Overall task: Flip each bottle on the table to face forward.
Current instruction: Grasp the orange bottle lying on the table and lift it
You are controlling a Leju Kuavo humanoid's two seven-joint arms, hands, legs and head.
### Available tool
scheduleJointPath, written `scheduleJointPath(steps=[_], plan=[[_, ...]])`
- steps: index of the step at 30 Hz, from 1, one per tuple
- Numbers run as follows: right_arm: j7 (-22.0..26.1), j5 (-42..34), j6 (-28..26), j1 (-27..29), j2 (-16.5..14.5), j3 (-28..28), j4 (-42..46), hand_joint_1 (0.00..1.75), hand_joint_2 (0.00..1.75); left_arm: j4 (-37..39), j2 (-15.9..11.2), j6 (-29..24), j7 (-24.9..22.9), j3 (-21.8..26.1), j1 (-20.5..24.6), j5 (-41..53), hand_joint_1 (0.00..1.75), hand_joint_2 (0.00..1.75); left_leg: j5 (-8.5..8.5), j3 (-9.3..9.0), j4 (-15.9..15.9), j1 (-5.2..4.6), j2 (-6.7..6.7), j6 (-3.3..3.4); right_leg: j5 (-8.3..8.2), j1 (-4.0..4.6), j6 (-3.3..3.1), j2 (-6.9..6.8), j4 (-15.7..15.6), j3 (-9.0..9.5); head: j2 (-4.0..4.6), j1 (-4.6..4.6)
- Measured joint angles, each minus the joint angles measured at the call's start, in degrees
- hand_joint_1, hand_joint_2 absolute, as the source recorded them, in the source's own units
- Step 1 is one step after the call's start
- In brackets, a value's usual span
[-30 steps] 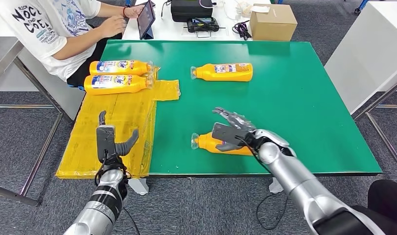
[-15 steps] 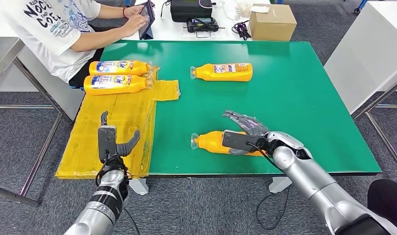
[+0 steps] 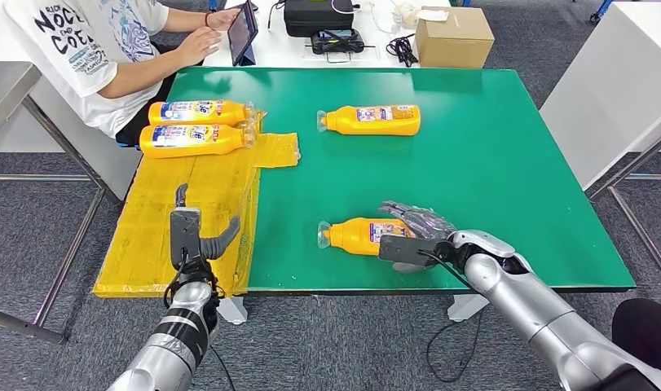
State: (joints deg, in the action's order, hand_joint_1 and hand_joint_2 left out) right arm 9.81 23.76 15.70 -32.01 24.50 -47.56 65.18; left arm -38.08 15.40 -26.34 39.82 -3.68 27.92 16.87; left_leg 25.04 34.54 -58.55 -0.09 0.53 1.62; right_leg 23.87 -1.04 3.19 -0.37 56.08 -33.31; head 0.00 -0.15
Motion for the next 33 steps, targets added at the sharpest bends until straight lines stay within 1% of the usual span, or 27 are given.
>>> scheduleJointPath(steps=[10,15,20,24,33], plan=[[-0.50,-0.05,0.17,0.01,0.78,-1.13,0.13,0.00,1.75,0.27,0.03,0.08,-0.02,-0.11,0.26,-0.01,0.00,1.75,0.00,0.00,0.00,0.00,0.00,0.00,0.00,0.00,0.00,0.00,0.00,0.00,0.00,-0.01],[-3.22,1.05,-0.30,0.12,2.24,-1.75,0.72,0.00,1.75,0.65,0.03,0.09,-0.14,-0.45,0.27,-0.15,0.00,1.75,0.00,0.01,0.00,-0.01,0.01,0.00,0.00,-0.01,0.00,-0.01,0.00,0.00,0.00,-0.01],[-7.68,5.41,-3.93,1.02,3.28,-2.16,1.08,0.00,1.75,0.90,0.03,0.26,-0.44,-0.80,0.20,-0.27,0.00,1.75,0.00,0.01,0.00,-0.01,0.01,0.00,0.00,-0.01,0.00,-0.01,0.00,0.00,0.00,-0.01],[-10.69,10.11,-7.05,2.30,2.91,-2.09,0.66,0.00,1.75,0.90,0.03,0.67,-0.96,-1.33,0.03,-0.21,0.00,1.75,0.00,0.01,0.01,0.00,0.01,0.00,0.00,0.00,0.00,0.00,0.00,0.00,0.00,-0.01],[-11.89,15.82,-9.56,4.73,0.34,0.21,-1.88,0.00,1.75,0.90,0.03,0.95,-1.38,-1.85,-0.24,-0.01,0.00,1.75,0.00,0.01,0.01,0.00,0.01,0.00,0.00,-0.01,0.00,0.00,0.00,0.00,0.00,-0.01]])
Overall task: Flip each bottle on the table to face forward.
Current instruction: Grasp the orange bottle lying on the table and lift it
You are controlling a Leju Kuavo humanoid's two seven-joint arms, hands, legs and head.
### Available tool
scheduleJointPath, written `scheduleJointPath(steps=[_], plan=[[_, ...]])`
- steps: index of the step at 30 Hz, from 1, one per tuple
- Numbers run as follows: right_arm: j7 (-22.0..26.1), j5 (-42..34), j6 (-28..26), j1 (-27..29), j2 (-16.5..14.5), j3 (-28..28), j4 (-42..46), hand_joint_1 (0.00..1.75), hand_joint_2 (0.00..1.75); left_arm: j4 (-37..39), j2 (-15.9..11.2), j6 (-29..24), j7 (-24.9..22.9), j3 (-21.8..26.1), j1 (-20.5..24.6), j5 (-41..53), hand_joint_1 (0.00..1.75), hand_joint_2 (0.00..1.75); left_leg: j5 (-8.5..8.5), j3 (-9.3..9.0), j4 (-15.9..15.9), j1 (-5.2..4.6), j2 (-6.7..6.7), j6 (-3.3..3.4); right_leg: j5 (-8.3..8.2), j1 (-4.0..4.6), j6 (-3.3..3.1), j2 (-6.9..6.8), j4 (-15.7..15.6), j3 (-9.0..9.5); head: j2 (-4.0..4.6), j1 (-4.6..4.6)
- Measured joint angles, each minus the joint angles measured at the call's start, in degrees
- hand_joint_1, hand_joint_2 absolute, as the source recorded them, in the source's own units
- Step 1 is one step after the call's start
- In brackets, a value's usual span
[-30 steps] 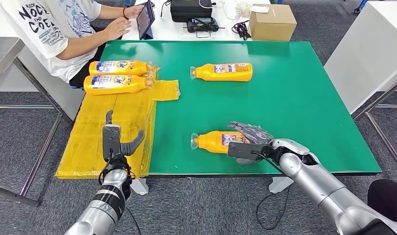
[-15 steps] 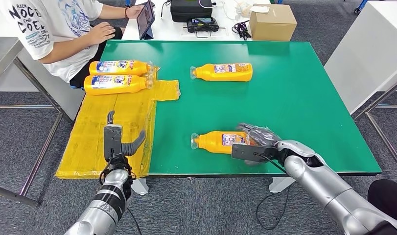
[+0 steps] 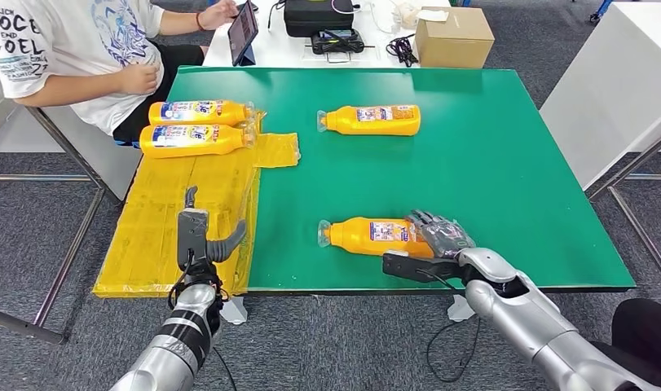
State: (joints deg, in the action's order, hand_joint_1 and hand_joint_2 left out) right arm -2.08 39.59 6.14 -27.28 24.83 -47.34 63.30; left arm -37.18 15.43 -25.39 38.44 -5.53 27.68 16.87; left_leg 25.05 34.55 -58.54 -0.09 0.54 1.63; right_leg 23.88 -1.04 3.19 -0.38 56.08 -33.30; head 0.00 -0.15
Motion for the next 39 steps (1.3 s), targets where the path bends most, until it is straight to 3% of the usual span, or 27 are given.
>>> scheduleJointPath(steps=[11,12,16,17,23,27,31,34,39], plan=[[-0.15,1.12,-0.51,0.87,-2.85,2.68,-2.97,0.00,1.75,0.00,0.02,0.79,-0.02,-0.44,-0.25,0.49,0.00,1.75,0.00,-0.04,0.00,0.01,-0.02,0.00,0.00,0.01,0.00,0.01,0.00,0.01,0.00,0.01],[-0.11,1.11,-0.53,0.87,-3.10,2.92,-3.34,0.07,1.75,0.00,0.03,0.80,-0.03,-0.48,-0.24,0.50,0.00,1.75,0.00,-0.05,0.00,0.01,-0.03,0.00,0.00,0.01,0.00,0.02,0.00,0.02,0.00,0.01],[0.60,0.81,-0.65,0.87,-3.78,3.79,-4.56,1.43,1.75,0.03,0.12,0.82,-0.03,-0.59,-0.21,0.51,0.00,1.75,0.00,-0.10,0.00,0.01,-0.04,0.00,0.00,0.01,0.00,0.02,-0.01,0.06,0.00,0.00],[0.88,0.67,-0.68,0.88,-3.90,4.09,-4.80,1.48,1.75,0.04,0.14,0.82,-0.03,-0.61,-0.21,0.51,0.00,1.75,0.00,-0.11,0.00,0.01,-0.04,0.00,0.00,0.01,0.00,0.02,-0.01,0.07,0.00,-0.01],[2.06,0.44,-0.80,0.94,-4.36,5.62,-5.41,1.56,1.75,0.13,0.15,0.84,0.07,-0.88,-0.17,0.51,0.00,1.75,0.00,-0.16,0.00,0.01,-0.03,0.00,0.00,0.01,0.00,0.02,-0.01,0.12,0.00,0.00],[2.24,0.43,-1.00,1.18,-4.59,6.34,-5.44,1.73,1.75,0.19,0.15,0.84,0.16,-0.94,-0.11,0.51,0.00,1.75,0.00,-0.17,0.00,0.01,-0.03,0.00,0.00,0.01,0.00,0.02,-0.01,0.13,0.00,0.00],[2.99,0.48,-2.58,1.92,-5.01,7.50,-5.33,1.75,1.75,0.22,0.15,0.84,0.16,-0.96,-0.10,0.51,0.00,1.75,0.00,-0.17,0.00,0.01,-0.03,0.00,0.00,0.01,0.00,0.02,-0.01,0.13,0.00,-0.01],[3.25,0.57,-7.65,4.20,-6.32,10.21,-3.91,1.75,1.75,0.22,0.15,0.50,-0.48,-0.96,-0.19,0.84,0.00,1.75,0.00,-0.13,0.01,0.01,0.00,0.00,0.00,0.01,0.00,0.00,0.00,0.13,0.00,-0.01],[5.43,1.53,-18.42,10.82,-11.68,19.29,2.35,1.75,1.75,0.22,0.05,-0.44,-2.01,-0.96,-1.61,2.14,0.00,1.75,0.01,-0.05,0.02,0.03,0.00,-0.01,0.01,0.03,0.00,-0.01,0.01,0.04,0.00,0.02]])
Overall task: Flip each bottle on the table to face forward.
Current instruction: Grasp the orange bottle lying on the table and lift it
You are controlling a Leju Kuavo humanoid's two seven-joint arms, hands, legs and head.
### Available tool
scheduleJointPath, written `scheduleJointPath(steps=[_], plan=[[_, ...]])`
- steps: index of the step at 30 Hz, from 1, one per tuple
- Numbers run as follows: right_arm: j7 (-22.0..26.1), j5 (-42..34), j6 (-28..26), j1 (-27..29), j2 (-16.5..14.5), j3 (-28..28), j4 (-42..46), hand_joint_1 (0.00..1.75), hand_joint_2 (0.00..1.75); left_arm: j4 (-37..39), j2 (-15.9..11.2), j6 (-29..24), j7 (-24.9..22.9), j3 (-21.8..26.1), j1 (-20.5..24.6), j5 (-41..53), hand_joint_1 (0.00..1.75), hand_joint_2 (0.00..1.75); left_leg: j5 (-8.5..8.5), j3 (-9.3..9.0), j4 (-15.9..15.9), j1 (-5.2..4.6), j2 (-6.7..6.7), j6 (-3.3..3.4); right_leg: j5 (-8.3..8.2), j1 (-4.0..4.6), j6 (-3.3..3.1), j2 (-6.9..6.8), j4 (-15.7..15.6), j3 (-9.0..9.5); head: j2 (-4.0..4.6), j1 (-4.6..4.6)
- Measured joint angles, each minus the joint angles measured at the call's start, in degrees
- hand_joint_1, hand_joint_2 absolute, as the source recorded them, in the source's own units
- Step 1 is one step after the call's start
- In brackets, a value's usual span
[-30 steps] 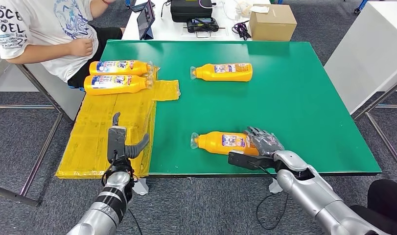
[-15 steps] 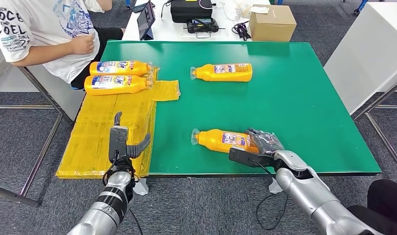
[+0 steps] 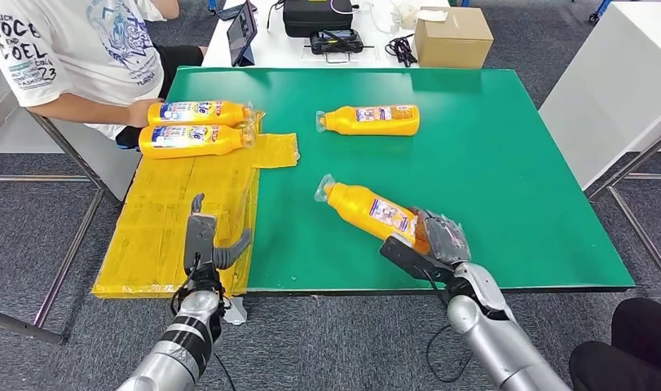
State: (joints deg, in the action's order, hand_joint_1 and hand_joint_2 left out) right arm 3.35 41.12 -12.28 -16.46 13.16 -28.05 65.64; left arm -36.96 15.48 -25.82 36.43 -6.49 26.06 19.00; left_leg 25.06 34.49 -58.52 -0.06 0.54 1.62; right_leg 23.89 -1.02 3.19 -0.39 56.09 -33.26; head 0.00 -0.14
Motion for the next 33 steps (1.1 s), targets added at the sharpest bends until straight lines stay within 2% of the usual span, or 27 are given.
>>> scheduleJointPath(steps=[6,9,12,18,19,21,23,26,29,33], plan=[[8.19,0.49,-13.69,5.33,-7.03,9.69,8.56,1.75,1.75,-0.17,-0.07,1.03,0.13,0.16,-1.44,-0.04,0.00,1.75,0.00,0.06,0.01,0.01,0.03,0.00,0.01,-0.01,-0.01,-0.04,0.00,-0.05,0.00,-0.01],[10.86,0.90,-18.02,6.84,-10.47,13.48,12.70,1.75,1.75,-0.64,-0.03,2.78,-0.54,0.10,-1.94,0.21,0.00,1.75,-0.01,0.04,0.01,0.00,0.03,0.01,0.01,-0.01,-0.01,-0.04,-0.01,-0.04,0.00,-0.01],[12.22,0.78,-19.50,7.86,-12.62,15.67,14.89,1.75,1.75,-1.05,0.06,3.66,-0.88,0.00,-2.19,0.70,0.00,1.75,-0.01,0.04,0.01,0.00,0.02,0.01,0.01,-0.01,-0.01,-0.03,-0.01,-0.04,0.00,0.01],[12.47,0.78,-19.62,8.32,-13.46,16.45,15.71,1.75,1.75,-1.16,0.11,3.86,-0.93,-0.01,-2.23,0.74,0.00,1.75,-0.01,0.04,0.01,0.00,0.01,0.01,0.00,-0.01,-0.01,-0.03,-0.01,-0.04,0.00,0.01],[13.01,0.45,-19.70,8.59,-14.00,17.07,16.08,1.75,1.75,-1.38,0.17,5.49,-1.29,-0.03,-2.31,0.13,0.00,1.75,-0.01,0.04,0.01,-0.01,0.01,0.01,0.00,-0.02,-0.01,-0.03,-0.01,-0.04,0.00,0.01],[15.59,-0.73,-19.05,9.08,-15.24,18.55,16.09,1.75,1.75,-2.47,0.42,16.62,-3.76,-0.21,-2.75,-4.56,0.00,1.75,-0.01,0.04,0.01,-0.01,0.01,0.01,0.00,-0.01,-0.01,-0.03,-0.01,-0.04,0.00,0.00],[18.81,-1.93,-17.80,9.26,-15.95,19.32,14.61,1.75,1.75,-3.87,0.65,31.51,-6.77,-0.75,-3.34,-11.40,0.00,1.75,-0.01,0.05,0.01,-0.01,0.01,0.01,0.00,-0.01,-0.01,-0.03,-0.01,-0.04,0.00,-0.01],[22.32,-3.13,-15.86,9.56,-16.92,19.36,11.05,1.75,1.75,-5.77,0.64,44.74,-8.57,-2.38,-4.17,-18.57,0.00,1.75,-0.01,0.06,0.01,-0.01,0.00,0.01,0.01,-0.01,-0.01,-0.02,-0.01,-0.04,0.00,0.01],[24.40,-3.92,-14.17,9.99,-18.30,19.11,7.25,1.75,1.75,-7.84,0.36,51.33,-9.16,-4.66,-5.10,-22.91,0.00,1.75,0.00,0.06,0.02,0.00,0.02,0.01,0.01,-0.01,-0.01,-0.03,-0.01,-0.05,0.00,0.00],[25.32,-4.03,-13.28,10.35,-19.73,18.47,3.99,1.75,1.75,-9.66,-0.05,54.26,-9.79,-7.02,-5.92,-25.53,0.00,1.75,-0.01,0.06,0.03,0.01,0.01,0.01,0.01,0.00,-0.01,-0.03,-0.01,-0.05,0.00,-0.02]])
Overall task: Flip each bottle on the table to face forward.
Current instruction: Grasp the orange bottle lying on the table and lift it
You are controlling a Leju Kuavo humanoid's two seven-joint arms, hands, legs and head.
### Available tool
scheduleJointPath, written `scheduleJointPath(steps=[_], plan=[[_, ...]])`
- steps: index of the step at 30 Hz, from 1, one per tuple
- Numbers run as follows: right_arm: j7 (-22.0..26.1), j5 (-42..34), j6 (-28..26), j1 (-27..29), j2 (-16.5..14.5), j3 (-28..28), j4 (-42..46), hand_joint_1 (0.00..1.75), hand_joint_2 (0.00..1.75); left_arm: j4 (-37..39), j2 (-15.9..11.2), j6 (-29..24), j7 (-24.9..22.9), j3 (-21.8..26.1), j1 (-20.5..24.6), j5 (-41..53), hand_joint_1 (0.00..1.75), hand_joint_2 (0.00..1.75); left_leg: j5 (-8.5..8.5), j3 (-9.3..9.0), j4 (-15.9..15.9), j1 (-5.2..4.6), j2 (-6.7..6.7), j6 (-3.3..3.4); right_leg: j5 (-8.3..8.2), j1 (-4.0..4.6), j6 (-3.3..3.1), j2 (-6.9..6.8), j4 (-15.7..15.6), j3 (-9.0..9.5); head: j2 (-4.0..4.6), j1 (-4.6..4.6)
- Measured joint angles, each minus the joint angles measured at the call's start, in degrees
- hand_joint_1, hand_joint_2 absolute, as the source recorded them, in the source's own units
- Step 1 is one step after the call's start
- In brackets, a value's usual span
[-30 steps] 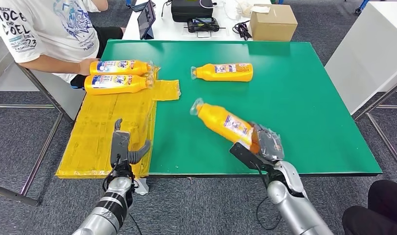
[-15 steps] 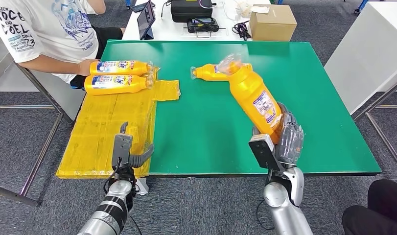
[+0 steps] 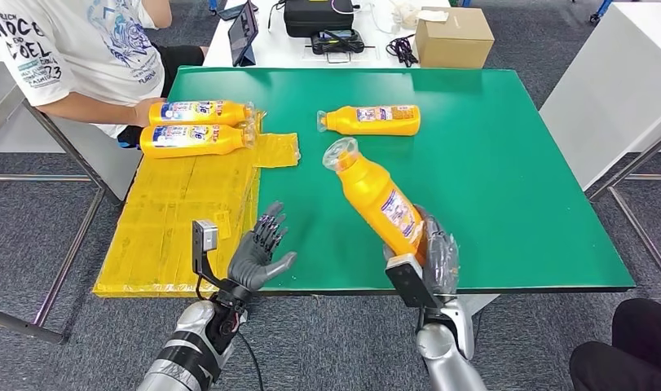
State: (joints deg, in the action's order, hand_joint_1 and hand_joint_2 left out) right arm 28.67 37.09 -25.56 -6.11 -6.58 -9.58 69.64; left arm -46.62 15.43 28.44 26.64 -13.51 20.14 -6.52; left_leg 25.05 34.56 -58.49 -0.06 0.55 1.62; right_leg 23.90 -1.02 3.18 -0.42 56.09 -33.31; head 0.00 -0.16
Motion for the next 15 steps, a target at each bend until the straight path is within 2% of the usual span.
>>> scheduleJointPath(steps=[4,15], plan=[[0.79,1.90,1.32,0.08,-1.24,-2.02,-2.94,1.75,1.75,-1.18,-0.43,2.77,-0.67,-2.29,-0.49,-3.43,0.00,1.75,0.00,0.00,0.00,0.00,0.00,0.00,0.00,0.00,0.00,0.00,0.00,0.00,0.00,-0.01],[0.60,2.94,2.65,-1.61,-5.27,-10.49,-6.40,1.75,1.75,-4.82,-0.73,-0.65,-1.03,-6.58,-0.55,-2.78,0.00,1.75,-0.01,0.00,0.00,0.00,0.00,0.00,0.00,-0.01,0.00,0.00,0.01,0.00,0.00,-0.01]])
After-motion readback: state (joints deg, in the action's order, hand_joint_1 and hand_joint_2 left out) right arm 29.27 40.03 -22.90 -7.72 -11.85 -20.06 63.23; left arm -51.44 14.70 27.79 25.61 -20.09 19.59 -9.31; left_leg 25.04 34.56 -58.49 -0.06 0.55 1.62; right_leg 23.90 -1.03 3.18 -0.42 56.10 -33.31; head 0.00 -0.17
